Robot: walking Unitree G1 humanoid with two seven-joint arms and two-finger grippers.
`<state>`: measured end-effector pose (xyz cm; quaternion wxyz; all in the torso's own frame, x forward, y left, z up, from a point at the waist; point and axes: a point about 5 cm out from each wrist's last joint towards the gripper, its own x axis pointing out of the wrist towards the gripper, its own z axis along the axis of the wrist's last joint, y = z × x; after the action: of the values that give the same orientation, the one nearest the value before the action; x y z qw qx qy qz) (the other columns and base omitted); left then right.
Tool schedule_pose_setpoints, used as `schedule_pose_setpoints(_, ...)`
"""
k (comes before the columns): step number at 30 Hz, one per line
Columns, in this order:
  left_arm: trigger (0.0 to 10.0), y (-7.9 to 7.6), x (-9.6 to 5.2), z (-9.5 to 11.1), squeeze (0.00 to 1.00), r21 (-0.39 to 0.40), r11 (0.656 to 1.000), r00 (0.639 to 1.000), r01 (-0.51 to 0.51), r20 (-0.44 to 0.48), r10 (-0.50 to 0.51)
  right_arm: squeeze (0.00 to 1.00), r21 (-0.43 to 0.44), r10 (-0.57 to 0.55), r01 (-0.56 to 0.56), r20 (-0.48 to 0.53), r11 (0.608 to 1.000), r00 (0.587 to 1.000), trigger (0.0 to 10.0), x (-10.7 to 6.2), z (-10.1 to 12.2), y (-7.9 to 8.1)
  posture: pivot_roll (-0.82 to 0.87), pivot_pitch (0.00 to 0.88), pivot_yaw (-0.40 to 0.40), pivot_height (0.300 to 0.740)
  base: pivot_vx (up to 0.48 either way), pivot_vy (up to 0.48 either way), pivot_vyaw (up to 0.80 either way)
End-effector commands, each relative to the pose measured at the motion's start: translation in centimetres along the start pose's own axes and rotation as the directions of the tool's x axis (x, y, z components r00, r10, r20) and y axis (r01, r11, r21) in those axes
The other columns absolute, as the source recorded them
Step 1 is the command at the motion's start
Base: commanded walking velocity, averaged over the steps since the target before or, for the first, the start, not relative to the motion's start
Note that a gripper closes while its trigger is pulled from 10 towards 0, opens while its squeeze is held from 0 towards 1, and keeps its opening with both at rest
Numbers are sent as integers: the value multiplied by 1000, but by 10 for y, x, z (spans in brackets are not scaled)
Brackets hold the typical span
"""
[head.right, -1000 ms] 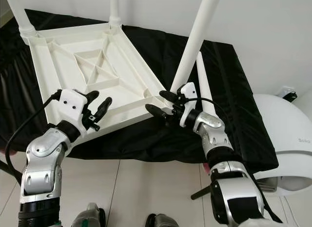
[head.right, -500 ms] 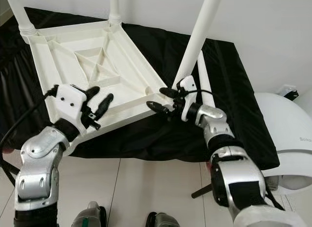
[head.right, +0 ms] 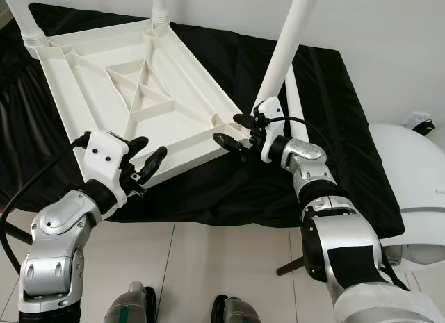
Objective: Building children table
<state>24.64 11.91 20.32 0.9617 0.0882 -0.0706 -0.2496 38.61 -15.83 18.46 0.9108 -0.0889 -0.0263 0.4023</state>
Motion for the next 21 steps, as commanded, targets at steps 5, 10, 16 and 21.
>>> schedule_pose_setpoints(5,10000,-7,4,8,0,-98,989,993,-107,33,110,0,-67,-229,228,-17,971,973,10000,-8,5,-20,188,170,-71,740,0,0,0)
schedule_pose_setpoints(10,10000,-8,6,8,0,-100,990,994,-102,31,106,0,-95,-337,335,-5,938,942,10000,-9,8,-26,185,170,-69,740,0,0,0)
schedule_pose_setpoints(16,10000,-8,8,6,0,-99,990,995,-96,22,98,0,54,-355,351,171,935,919,10000,-5,20,-24,176,163,-64,740,0,0,0)
schedule_pose_setpoints(21,10000,-4,13,-4,0,-91,992,996,-87,-14,86,0,153,-203,160,324,975,924,10000,12,28,0,162,153,-59,740,0,0,0)
